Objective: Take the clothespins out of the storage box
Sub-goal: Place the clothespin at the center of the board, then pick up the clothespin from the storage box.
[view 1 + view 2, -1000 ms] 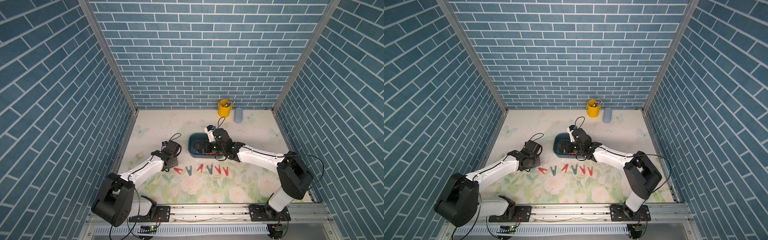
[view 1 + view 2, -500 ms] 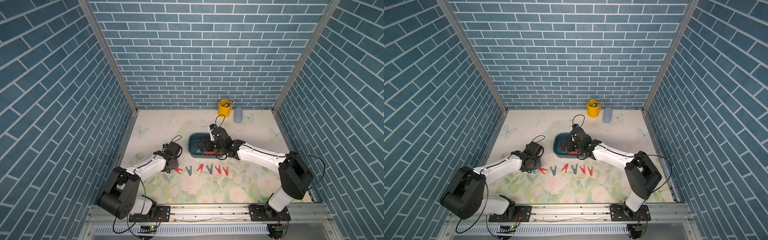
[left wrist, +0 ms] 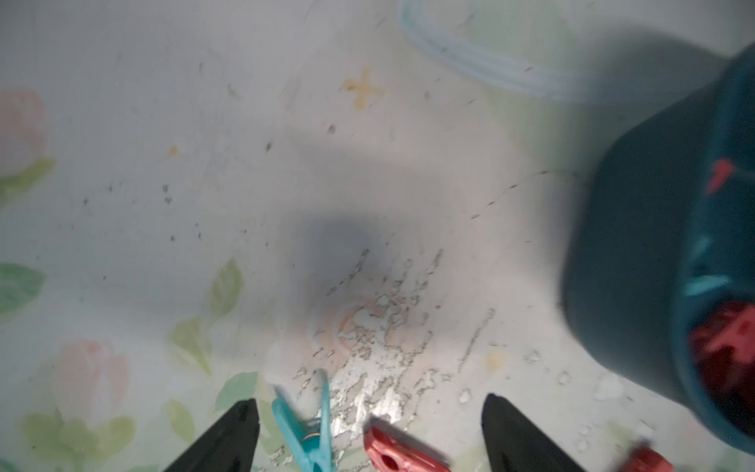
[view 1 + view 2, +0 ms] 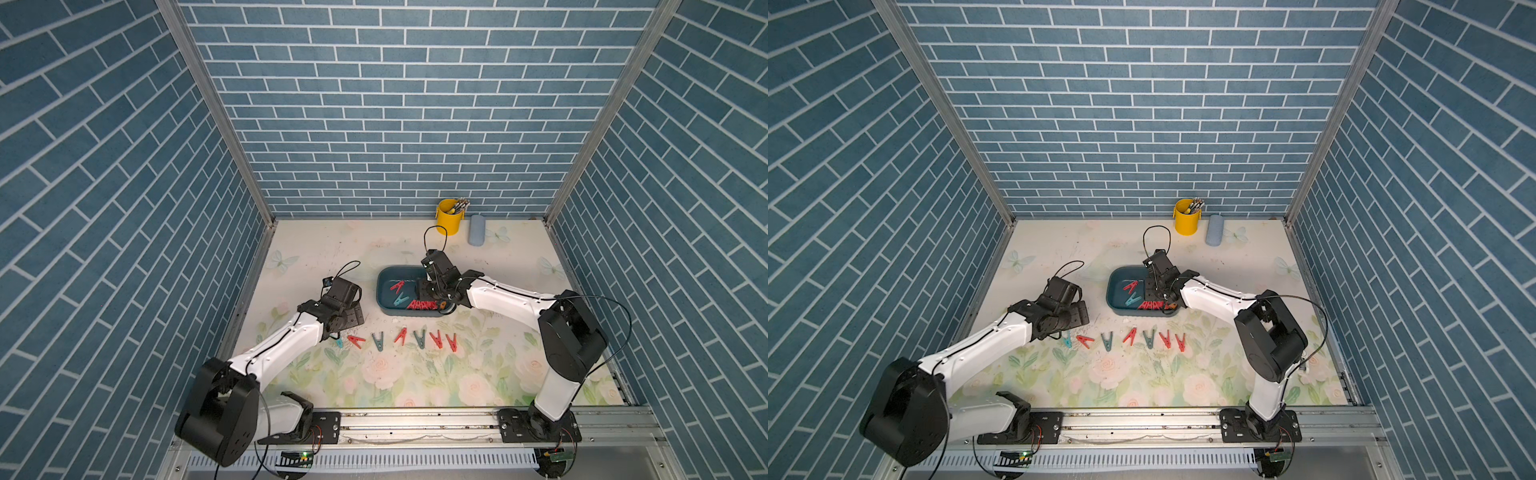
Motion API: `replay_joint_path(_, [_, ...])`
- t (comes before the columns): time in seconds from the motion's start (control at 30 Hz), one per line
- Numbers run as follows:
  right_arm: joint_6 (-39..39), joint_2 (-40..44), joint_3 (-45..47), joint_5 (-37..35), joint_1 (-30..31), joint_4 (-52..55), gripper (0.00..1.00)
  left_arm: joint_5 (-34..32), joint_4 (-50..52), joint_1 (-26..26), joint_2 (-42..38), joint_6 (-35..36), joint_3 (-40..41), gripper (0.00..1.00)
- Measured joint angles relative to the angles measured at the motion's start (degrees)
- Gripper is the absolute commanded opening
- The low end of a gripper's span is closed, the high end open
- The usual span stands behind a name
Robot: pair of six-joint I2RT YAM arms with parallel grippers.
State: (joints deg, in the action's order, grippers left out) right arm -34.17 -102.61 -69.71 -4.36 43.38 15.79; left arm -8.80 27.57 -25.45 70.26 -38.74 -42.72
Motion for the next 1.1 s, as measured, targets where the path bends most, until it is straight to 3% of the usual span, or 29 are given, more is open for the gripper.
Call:
replay_joint_path(0.43, [0.17,-6.67,-6.21,-2.14,-0.72,5.2,0.43,4.17,-2.19,-0.02,-1.22,0.37,-2.89,1.0])
replay_joint_path(0.93, [1.51,-11.54,-9.86,-5.38,0.85,9.64,0.16,4.66,-2.19,-0.02,-1.22,1.07,-2.91,0.99])
replay_joint_path(1.1, [1.49,-11.26,-10.05,-6.69,0.87,10.27,0.14,4.74,-2.19,-0.02,-1.38,1.11,-2.91,1.0])
